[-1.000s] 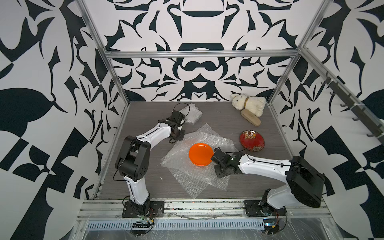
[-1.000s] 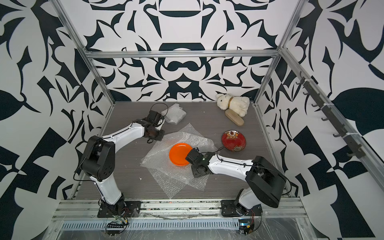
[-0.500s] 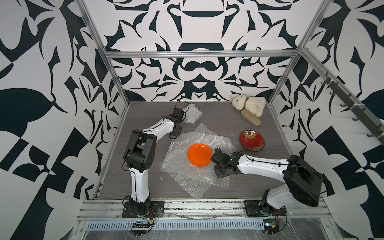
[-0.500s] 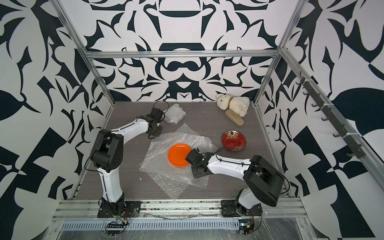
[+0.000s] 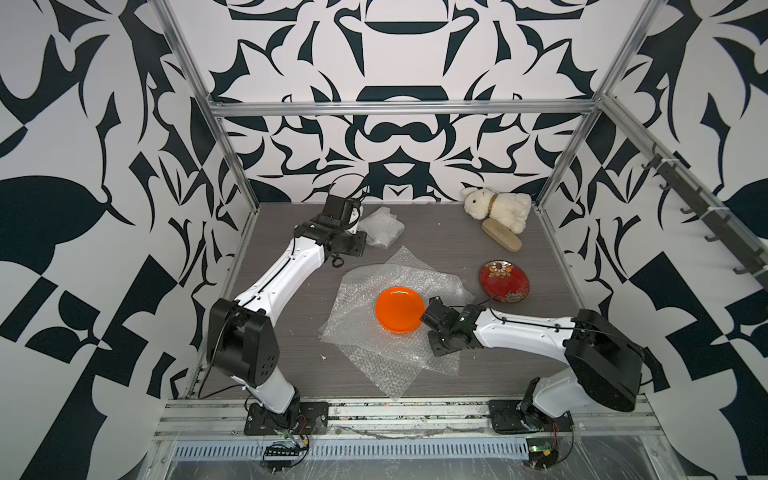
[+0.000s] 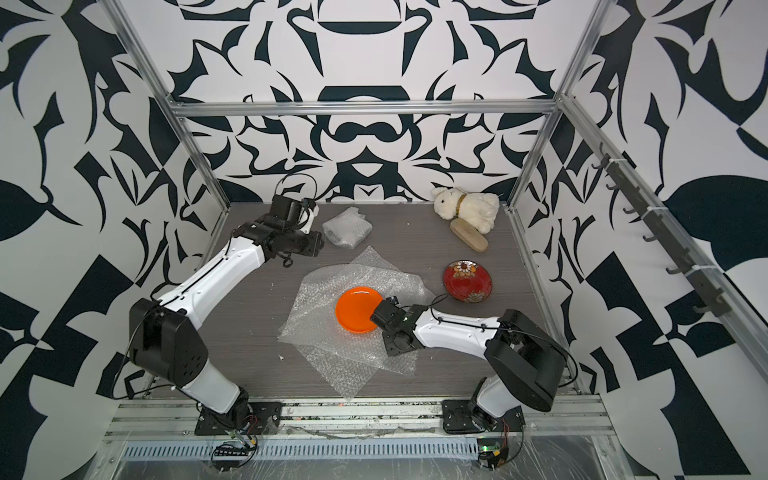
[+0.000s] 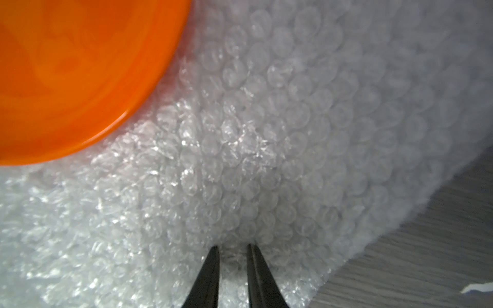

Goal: Unpack dinner plates from bubble wrap
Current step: Unwrap the bubble wrap.

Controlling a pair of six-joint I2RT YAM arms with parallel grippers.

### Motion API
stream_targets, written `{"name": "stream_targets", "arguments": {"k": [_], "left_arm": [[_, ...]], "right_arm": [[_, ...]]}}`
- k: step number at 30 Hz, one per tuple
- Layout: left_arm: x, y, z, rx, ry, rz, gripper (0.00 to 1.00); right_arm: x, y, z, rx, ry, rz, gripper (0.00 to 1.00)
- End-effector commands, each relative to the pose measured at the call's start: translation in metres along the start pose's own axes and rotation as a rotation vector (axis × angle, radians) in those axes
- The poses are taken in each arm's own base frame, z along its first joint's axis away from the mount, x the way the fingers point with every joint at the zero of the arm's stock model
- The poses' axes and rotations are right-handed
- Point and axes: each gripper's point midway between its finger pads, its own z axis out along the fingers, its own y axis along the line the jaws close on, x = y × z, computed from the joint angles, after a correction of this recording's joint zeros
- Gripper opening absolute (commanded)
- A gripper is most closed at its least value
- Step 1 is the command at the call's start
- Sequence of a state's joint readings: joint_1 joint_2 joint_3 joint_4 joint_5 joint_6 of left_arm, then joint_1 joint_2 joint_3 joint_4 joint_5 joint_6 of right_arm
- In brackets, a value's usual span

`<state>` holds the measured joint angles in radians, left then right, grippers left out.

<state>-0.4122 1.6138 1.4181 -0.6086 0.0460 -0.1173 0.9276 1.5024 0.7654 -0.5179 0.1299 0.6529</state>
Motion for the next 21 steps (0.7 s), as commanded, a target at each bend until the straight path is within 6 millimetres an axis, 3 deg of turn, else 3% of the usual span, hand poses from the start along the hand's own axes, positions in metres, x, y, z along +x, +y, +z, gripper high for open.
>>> {"name": "stream_targets", "arguments": {"k": [1,4,8,13,21], "left_arm": [[0.056,-0.028,0.027,0.214,0.180,-0.109,0.36],[0.076,-0.032,0.042,0.255,0.219,-0.176,0.28],[0.096,-0.021,0.062,0.204,0.256,-0.238,0.21],[0.115,0.008,0.077,0.039,0.308,-0.242,0.19],[0.137,0.022,0.102,-0.019,0.385,-0.239,0.21]], "right_arm": [[-0.003,0.004,-0.002,-0.004,-0.009,0.008,0.25],[-0.003,0.004,-0.001,-0.002,-0.006,0.004,0.25],[-0.002,0.003,0.001,0.004,0.000,0.003,0.25],[-0.003,0.004,0.001,0.002,-0.001,0.003,0.25],[-0.004,0.006,0.002,0.000,0.001,0.002,0.25]]}}
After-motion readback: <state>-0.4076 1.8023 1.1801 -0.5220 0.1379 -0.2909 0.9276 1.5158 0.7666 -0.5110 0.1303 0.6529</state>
